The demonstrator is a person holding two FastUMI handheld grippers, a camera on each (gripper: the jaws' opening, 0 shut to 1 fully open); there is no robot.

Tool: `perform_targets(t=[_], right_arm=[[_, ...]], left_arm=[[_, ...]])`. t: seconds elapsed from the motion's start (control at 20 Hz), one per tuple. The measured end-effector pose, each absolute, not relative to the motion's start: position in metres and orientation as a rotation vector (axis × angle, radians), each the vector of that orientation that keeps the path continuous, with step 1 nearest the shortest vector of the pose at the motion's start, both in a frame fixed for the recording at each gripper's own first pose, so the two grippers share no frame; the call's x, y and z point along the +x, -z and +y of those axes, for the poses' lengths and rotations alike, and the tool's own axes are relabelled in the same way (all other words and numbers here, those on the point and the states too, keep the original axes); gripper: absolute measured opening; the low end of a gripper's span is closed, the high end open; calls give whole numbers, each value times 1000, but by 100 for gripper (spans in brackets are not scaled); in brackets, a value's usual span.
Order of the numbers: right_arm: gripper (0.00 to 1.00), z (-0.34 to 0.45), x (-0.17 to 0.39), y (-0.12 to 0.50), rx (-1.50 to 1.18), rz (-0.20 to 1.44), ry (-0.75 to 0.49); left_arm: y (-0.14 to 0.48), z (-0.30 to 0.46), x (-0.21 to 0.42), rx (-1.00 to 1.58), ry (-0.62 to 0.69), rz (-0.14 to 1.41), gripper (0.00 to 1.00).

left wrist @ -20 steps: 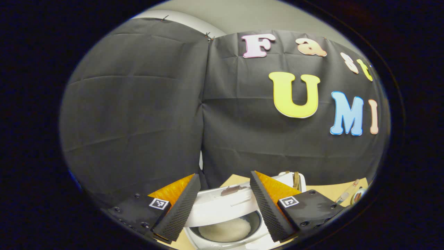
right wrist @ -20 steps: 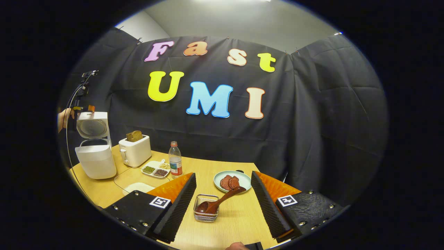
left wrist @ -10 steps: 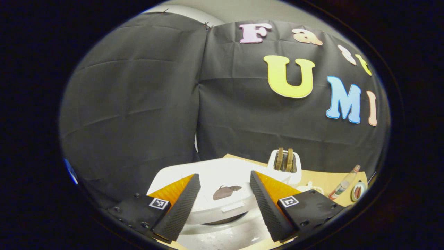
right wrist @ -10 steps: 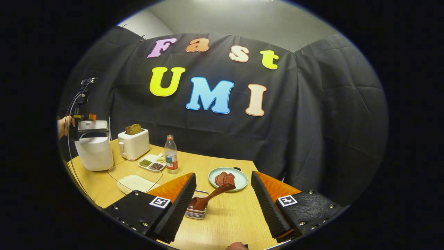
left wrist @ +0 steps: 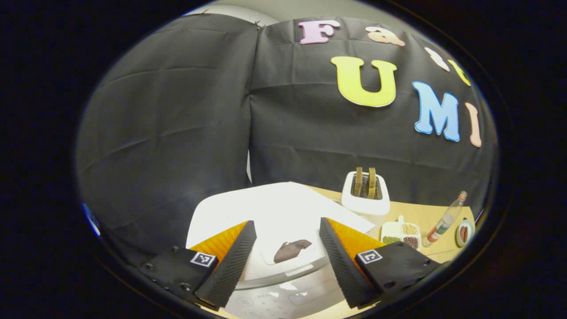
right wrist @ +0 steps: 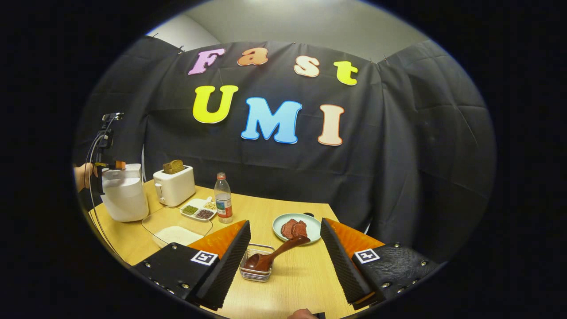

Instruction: Close the left gripper, press the button to open the rice cooker; take a wooden spoon from the chopstick holder with the right hand, scoop a spoonful of rice and pour it into the rice cooker, then put the wooden spoon back into the chopstick holder.

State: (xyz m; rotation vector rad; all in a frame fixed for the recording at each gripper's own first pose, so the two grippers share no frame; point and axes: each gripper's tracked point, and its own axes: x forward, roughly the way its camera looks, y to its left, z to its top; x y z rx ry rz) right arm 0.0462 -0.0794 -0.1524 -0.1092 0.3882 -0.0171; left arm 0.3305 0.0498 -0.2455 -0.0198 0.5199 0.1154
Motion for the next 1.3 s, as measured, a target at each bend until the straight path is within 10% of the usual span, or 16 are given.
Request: perform_targets(t=[0.75,1.3], right_arm=[[96,-30,57,140,-51,361,-17],[96,26,77,83,23,240,-65]], left_arm=[[252,42,321,-13,-16,526,100],[78,-13,223,-55,202,165,98]])
